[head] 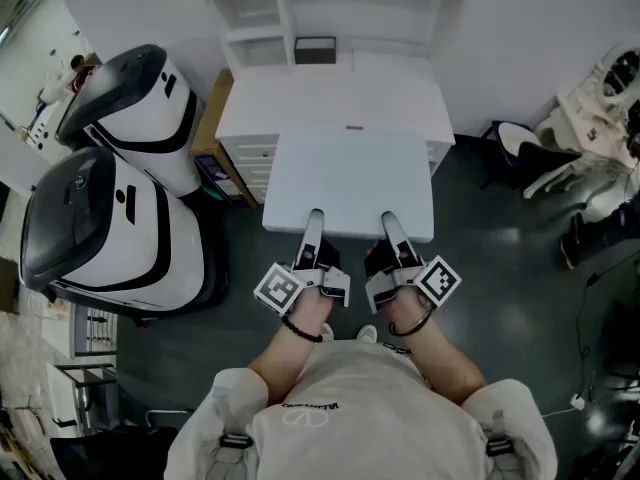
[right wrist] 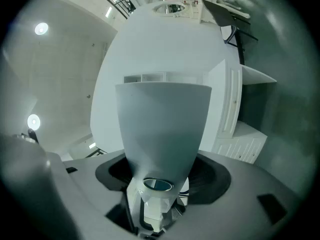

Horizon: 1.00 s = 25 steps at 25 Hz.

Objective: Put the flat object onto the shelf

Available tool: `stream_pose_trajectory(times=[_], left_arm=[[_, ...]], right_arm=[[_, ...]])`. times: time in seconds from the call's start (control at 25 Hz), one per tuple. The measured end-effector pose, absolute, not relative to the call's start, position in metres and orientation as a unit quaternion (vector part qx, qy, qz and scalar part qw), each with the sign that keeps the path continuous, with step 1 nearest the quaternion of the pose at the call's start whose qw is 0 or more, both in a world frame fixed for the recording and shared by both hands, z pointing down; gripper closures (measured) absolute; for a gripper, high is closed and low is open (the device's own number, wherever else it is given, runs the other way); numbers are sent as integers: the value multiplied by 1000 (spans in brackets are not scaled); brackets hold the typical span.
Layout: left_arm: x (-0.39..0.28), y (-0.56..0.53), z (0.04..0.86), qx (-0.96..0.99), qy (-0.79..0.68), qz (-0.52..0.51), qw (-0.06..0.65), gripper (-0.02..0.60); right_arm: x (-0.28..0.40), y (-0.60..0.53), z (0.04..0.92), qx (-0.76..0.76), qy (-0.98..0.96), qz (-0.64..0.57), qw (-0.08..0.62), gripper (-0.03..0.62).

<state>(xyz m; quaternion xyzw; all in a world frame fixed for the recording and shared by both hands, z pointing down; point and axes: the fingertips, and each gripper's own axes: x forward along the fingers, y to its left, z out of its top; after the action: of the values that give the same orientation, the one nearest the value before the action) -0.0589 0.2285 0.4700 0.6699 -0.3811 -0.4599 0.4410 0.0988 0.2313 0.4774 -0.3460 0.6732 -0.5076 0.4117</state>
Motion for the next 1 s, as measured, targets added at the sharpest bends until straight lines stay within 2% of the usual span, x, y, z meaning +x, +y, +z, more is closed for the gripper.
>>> stream_pose_trajectory(times=[0.68,1.0], left_arm=[[-68,223,472,671,-367,-461,451,267],[-104,202,479,671,-364,-457,457,267]], right_arm=[[89,227,476,-355,676,-496,414,286],[52,211,482,-362,666,-499,421,286]])
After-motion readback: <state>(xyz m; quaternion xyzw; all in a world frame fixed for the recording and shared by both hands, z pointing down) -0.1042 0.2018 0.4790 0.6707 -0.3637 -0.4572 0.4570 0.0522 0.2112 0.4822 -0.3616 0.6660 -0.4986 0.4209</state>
